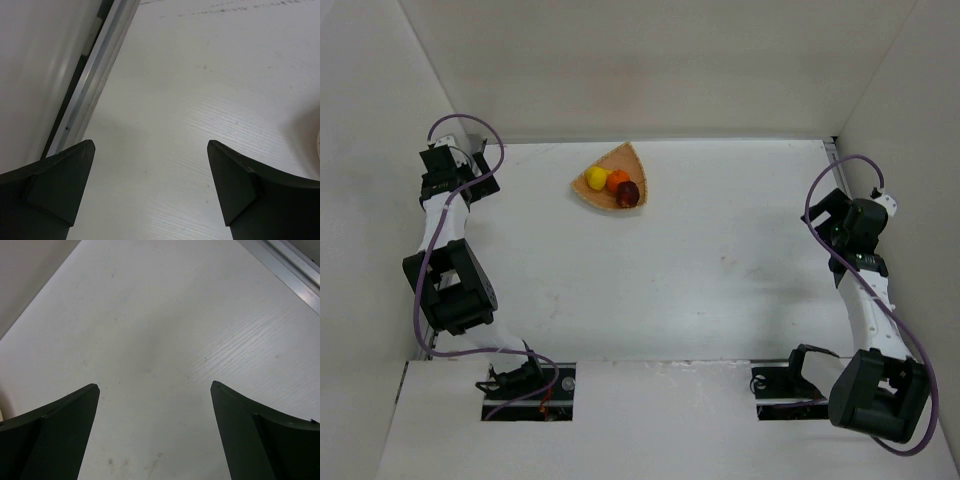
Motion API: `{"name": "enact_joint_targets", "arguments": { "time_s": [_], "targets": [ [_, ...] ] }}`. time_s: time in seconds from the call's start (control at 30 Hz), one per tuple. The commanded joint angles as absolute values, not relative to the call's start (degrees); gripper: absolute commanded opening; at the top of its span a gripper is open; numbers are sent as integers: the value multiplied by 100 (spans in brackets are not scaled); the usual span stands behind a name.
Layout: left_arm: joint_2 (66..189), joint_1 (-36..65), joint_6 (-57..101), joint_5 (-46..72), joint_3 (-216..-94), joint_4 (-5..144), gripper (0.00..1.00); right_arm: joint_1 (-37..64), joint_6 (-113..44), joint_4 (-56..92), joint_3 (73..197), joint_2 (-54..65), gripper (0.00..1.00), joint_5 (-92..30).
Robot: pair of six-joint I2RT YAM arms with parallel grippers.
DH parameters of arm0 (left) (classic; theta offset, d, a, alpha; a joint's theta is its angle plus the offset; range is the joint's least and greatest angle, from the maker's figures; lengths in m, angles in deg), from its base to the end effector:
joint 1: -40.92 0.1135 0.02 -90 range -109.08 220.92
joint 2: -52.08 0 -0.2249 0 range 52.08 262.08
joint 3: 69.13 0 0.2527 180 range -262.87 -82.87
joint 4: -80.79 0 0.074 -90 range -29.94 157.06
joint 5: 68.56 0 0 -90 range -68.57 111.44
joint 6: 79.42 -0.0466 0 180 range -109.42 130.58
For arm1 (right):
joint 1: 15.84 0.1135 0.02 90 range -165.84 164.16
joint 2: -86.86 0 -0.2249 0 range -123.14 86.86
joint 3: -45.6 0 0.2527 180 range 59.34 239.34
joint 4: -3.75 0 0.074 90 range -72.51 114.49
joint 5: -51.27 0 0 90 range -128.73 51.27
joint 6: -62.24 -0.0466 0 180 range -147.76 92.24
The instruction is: Place and organize the fake fruits in the fruit bowl
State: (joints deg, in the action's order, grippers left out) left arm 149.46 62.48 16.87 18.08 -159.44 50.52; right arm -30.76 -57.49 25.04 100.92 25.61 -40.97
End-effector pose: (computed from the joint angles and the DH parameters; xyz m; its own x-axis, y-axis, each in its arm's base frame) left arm 0.3688 0.1428 0.2323 -0.5253 -0.3251 -0.7864 -0.3834 0.9154 -0.1224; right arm 0.2608 -0.0714 0.2294 -0.2396 0.5767 -0.7811 0.4718 0.7723 0.4255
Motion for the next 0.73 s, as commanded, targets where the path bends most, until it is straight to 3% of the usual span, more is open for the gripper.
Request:
{"name": "enact_joint_targets", "arguments": {
  "time_s": [0.0, 0.7],
  "targets": [
    [14692, 6206, 1823, 1432, -16074, 4939, 99, -3249, -5544, 2311, 10021, 2929, 100, -3864],
    [14665, 6118, 1296, 1388, -15810, 4930, 98, -3224, -5369, 2311, 9968, 2921, 100, -3846]
  ]
}}
